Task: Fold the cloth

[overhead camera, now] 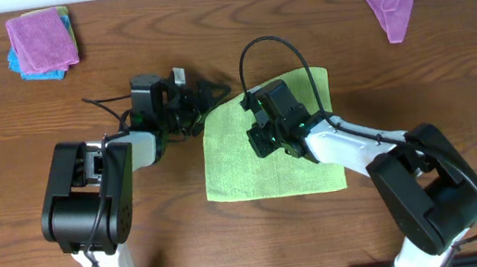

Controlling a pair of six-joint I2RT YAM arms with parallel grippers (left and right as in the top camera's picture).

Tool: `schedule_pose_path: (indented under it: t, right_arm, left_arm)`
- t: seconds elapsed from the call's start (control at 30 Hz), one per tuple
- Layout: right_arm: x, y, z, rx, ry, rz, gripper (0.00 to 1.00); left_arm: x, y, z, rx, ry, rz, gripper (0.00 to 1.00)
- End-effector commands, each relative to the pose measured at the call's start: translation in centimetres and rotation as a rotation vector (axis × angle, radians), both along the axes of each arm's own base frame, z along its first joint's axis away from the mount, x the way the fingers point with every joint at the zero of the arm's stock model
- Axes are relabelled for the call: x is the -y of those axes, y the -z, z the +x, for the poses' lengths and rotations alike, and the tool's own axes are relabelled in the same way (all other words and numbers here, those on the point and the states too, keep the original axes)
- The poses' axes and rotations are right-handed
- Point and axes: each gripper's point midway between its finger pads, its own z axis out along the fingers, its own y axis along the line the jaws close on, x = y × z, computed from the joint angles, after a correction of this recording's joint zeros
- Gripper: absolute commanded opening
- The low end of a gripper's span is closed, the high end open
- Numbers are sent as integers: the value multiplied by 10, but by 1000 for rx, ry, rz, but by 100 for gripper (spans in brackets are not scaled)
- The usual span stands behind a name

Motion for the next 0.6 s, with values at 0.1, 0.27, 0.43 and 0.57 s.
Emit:
schedule_pose_path:
  t: [0.1, 0.27, 0.43, 0.57]
  right_arm:
    - [4, 17, -19, -74, -6, -37, 1]
    - [5, 17, -20, -77, -7, -39, 2]
    - [5, 17, -20, -77, -6, -39, 2]
    - [8, 19, -23, -94, -4, -50, 1]
  left_arm:
    - [2, -15, 10, 33, -33, -70, 96]
    - [6, -31, 17, 74, -23, -113, 95]
    - [10, -38, 14, 127, 33, -113, 97]
    - [4, -35, 11, 163, 73, -93, 98]
